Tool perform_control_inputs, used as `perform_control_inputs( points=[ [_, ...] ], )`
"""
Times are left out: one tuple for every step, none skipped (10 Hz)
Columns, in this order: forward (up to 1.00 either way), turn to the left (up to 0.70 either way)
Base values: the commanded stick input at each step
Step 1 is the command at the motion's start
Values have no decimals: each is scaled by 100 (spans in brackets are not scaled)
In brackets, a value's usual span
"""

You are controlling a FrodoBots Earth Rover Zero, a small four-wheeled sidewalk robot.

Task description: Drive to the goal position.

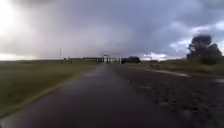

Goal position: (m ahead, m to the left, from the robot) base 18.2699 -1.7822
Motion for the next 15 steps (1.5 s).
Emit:
perform_control_inputs(
  points=[
    [70,0],
    [70,0],
    [70,0],
    [70,0],
    [70,0],
    [70,0],
    [70,0],
    [70,0],
    [70,0],
    [70,0],
    [70,0],
    [70,0],
    [70,0],
    [70,0],
    [70,0]
  ],
)
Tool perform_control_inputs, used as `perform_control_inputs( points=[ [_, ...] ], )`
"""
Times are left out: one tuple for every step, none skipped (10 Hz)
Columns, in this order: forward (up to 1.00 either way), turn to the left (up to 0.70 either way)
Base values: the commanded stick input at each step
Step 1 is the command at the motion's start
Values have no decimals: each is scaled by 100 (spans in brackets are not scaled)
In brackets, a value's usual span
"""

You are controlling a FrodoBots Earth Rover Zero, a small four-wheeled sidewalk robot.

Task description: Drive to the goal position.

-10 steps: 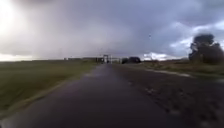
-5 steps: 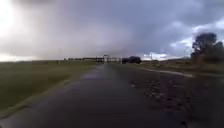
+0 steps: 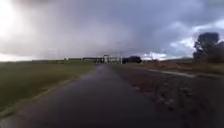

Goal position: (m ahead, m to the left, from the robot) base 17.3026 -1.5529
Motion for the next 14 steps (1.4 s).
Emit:
perform_control_inputs(
  points=[
    [70,0],
    [70,0],
    [70,0],
    [70,0],
    [70,0],
    [70,0],
    [70,0],
    [70,0],
    [70,0],
    [70,0],
    [70,0],
    [70,0],
    [70,0],
    [70,0]
  ],
)
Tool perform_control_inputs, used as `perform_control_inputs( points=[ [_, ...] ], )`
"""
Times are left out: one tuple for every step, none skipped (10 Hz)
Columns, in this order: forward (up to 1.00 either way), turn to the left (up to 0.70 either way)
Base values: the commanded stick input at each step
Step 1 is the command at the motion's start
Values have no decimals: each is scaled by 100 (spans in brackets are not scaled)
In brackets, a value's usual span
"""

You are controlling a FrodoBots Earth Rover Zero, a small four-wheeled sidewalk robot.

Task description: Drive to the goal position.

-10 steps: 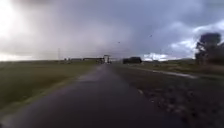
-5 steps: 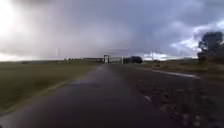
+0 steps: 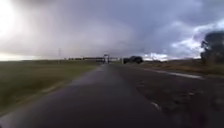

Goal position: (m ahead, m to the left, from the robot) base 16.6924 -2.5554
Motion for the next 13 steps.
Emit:
perform_control_inputs(
  points=[
    [70,0],
    [70,0],
    [70,0],
    [70,0],
    [70,0],
    [70,0],
    [70,0],
    [70,0],
    [70,0],
    [70,0],
    [70,0],
    [70,0],
    [70,0]
  ],
)
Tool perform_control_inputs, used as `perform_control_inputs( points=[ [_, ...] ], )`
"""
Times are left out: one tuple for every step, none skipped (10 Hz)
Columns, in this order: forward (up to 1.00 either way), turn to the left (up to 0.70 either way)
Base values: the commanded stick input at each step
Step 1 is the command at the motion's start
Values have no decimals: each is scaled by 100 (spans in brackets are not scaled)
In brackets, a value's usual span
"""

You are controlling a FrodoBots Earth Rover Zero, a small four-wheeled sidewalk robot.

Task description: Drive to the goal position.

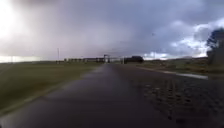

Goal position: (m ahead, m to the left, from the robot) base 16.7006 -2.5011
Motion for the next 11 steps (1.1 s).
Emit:
perform_control_inputs(
  points=[
    [70,0],
    [70,7],
    [70,14],
    [70,14],
    [70,0],
    [70,0],
    [70,0],
    [70,0],
    [70,0],
    [70,0],
    [70,0]
  ],
)
